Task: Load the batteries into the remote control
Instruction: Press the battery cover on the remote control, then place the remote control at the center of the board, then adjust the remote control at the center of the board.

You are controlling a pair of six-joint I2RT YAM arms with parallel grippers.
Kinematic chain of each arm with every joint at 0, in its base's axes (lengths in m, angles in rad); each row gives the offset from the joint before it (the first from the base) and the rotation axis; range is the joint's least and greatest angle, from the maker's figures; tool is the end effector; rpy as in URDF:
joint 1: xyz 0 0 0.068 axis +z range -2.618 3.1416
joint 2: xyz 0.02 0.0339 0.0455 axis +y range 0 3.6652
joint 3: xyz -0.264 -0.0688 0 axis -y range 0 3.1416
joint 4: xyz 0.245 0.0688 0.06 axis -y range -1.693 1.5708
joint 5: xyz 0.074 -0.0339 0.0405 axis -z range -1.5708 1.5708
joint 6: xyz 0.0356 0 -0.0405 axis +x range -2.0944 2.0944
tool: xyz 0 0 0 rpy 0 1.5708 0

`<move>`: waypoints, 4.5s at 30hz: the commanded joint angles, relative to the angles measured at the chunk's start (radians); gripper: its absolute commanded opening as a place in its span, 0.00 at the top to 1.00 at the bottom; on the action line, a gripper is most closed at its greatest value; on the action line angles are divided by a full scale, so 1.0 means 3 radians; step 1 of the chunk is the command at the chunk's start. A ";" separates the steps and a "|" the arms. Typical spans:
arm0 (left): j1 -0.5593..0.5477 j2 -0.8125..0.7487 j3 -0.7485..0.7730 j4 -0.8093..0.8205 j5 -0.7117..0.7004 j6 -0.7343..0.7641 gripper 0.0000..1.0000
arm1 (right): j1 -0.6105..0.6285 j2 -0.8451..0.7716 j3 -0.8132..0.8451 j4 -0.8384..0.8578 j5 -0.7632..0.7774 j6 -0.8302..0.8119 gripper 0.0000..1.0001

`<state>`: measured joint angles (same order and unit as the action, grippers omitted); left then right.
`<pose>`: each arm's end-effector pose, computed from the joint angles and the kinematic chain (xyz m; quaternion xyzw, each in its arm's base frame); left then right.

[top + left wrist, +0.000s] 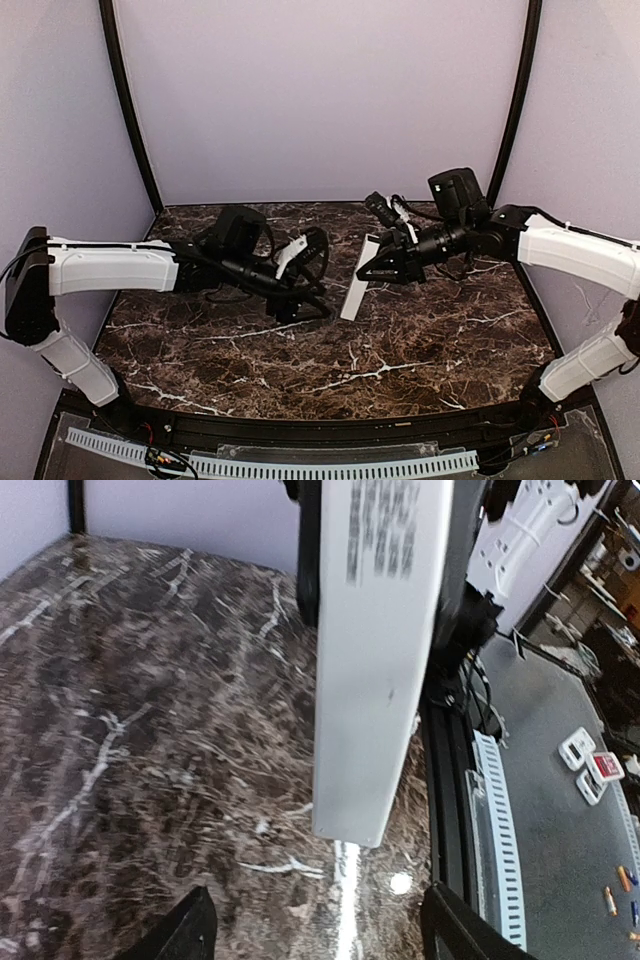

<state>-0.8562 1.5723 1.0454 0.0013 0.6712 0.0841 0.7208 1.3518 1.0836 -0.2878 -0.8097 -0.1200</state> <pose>0.2129 -0.2792 0.2550 0.5172 0.6549 -0.4418 0.3291 0.2072 0.2164 0.3121 -0.5026 0.6553 0.4610 0.3248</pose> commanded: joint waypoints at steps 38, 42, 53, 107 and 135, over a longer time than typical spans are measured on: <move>0.0797 -0.1349 -0.1011 0.0783 -0.1719 -0.0927 0.14 | 0.0517 0.3044 0.2699 -0.2780 0.2535 0.0001 1.00; 0.0803 -0.1371 -0.1029 0.0785 -0.1786 -0.0924 0.14 | 0.0536 0.3260 0.2895 -0.2854 0.2562 0.0002 1.00; 0.0809 -0.1373 -0.1050 0.0814 -0.1820 -0.0895 0.14 | 0.0573 0.3582 0.3115 -0.2872 0.2548 0.0021 1.00; 0.0814 -0.1165 -0.0969 0.0701 -0.1772 -0.0953 0.11 | -0.0107 0.1998 0.0721 -0.1353 0.2714 0.0139 0.31; 0.0814 -0.0883 -0.0707 0.0441 -0.1838 -0.1214 0.02 | 0.0921 0.2255 0.0812 -0.1204 0.1925 0.0535 0.27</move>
<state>-0.6189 1.2987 0.7891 0.1745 0.1184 -0.2550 0.9764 1.9736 1.3396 -0.6315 -0.1925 -0.0010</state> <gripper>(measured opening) 0.976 0.725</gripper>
